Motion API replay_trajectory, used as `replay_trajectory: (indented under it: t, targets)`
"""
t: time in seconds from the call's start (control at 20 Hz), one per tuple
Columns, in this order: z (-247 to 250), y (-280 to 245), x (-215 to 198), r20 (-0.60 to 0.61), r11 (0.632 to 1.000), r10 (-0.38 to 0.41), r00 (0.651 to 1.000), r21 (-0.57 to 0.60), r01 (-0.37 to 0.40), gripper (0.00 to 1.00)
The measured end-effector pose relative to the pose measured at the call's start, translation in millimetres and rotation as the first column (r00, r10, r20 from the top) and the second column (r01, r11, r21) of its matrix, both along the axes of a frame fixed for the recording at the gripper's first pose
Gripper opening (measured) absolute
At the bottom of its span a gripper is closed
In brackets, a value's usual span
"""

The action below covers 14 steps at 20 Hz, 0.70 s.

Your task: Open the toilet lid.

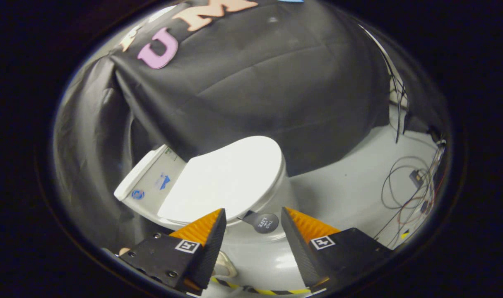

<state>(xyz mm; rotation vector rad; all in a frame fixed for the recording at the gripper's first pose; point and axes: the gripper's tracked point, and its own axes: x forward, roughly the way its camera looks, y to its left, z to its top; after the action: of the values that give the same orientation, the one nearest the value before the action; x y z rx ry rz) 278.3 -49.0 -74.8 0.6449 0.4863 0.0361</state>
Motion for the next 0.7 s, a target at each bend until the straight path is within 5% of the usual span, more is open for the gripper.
replay_trajectory:
  t: [0.4, 0.7]
  targets:
    - [-56.8, 9.4, 31.6, -0.102, 0.974, -0.022, 0.995, 0.223, 0.044, 0.69]
    - [-41.6, 8.3, 38.6, -0.067, 0.865, -0.049, 0.997, 0.496, 0.076, 0.16]
